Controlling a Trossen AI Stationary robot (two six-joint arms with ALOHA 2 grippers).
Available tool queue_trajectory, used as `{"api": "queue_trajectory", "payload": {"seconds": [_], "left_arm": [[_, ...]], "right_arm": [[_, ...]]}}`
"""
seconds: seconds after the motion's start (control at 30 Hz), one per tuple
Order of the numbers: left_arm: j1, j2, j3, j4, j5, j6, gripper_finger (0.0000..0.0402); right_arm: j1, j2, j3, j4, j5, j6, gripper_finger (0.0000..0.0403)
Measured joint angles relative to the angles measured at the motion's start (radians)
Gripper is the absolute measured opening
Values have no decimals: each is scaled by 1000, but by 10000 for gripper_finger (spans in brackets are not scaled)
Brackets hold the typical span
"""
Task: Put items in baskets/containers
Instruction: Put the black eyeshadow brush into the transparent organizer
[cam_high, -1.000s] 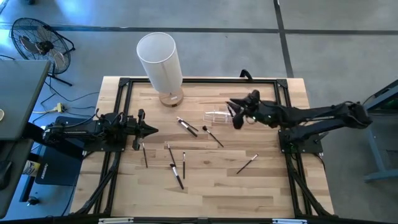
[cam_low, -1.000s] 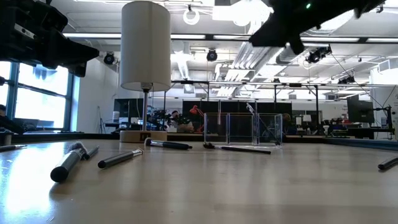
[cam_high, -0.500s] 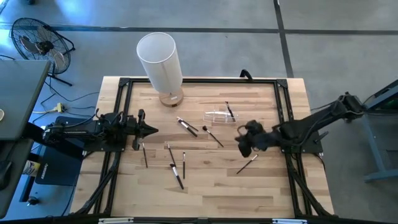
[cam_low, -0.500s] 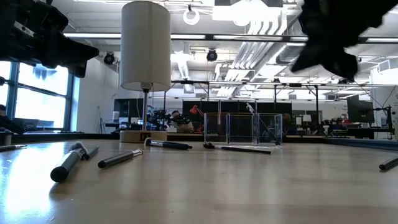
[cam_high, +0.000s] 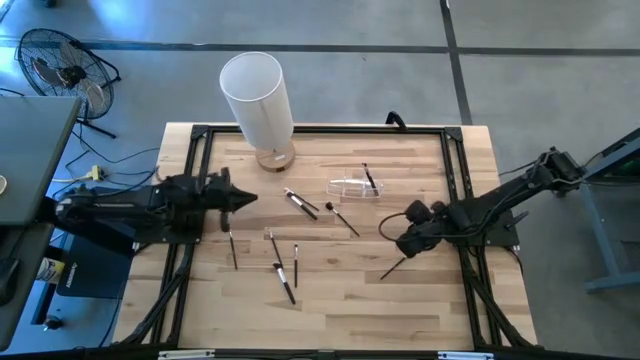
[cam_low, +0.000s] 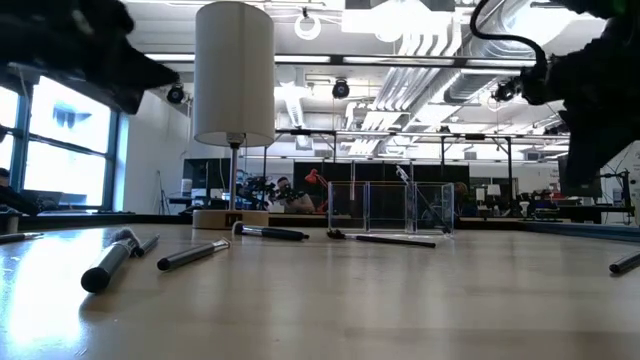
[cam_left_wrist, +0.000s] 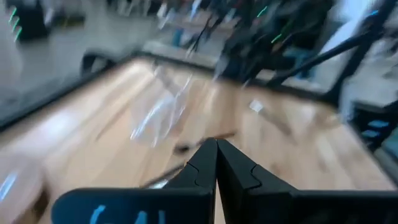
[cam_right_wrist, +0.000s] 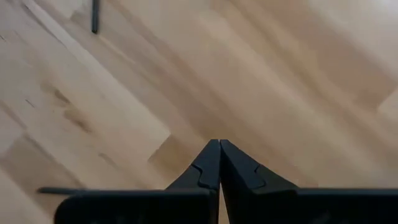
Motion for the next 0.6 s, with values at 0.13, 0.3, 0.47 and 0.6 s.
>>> {"api": "queue_trajectory", "payload": {"seconds": [0.13, 0.3, 0.47, 0.6], "left_arm": [[0, 237, 171, -199, -83, -232, 0], [-1, 480, 401, -607, -105, -657, 0], [-34, 640, 480, -802, 48, -916, 0], [-105, 723, 455, -862, 105, -1117, 0]], "right_arm": [[0, 0, 0, 20, 66, -120, 2], [0, 0, 0, 56, 83, -251, 2], [0, 0, 0, 93, 127, -314, 1], [0, 0, 0, 142, 138, -392, 3]]}}
